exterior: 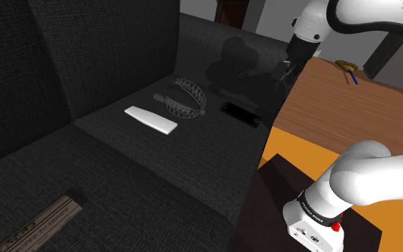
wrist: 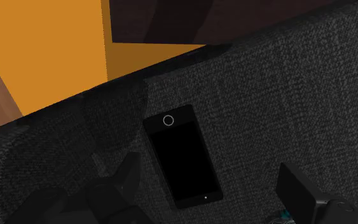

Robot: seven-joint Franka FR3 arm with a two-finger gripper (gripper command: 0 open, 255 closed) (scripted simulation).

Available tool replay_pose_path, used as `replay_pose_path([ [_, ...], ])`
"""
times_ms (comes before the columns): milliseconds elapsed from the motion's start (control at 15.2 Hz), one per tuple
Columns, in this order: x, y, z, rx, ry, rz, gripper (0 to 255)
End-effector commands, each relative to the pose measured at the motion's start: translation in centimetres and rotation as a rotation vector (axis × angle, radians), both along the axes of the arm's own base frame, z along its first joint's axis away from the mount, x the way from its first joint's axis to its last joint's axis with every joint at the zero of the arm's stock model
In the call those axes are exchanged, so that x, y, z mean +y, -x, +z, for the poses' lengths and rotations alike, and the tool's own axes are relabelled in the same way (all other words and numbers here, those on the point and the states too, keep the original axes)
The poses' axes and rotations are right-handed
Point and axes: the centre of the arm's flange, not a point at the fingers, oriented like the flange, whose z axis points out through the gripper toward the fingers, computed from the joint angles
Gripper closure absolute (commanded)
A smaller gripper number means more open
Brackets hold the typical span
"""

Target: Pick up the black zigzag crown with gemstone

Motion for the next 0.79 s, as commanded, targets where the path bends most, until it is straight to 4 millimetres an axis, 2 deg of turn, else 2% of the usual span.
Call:
replay_pose_path([
  [0, 0.0, 0.0, 0.0, 0.000, 0.000, 0.000, 0],
  [726, 3.3, -12.6, -5.4, -0.008, -0.064, 0.044, 0],
])
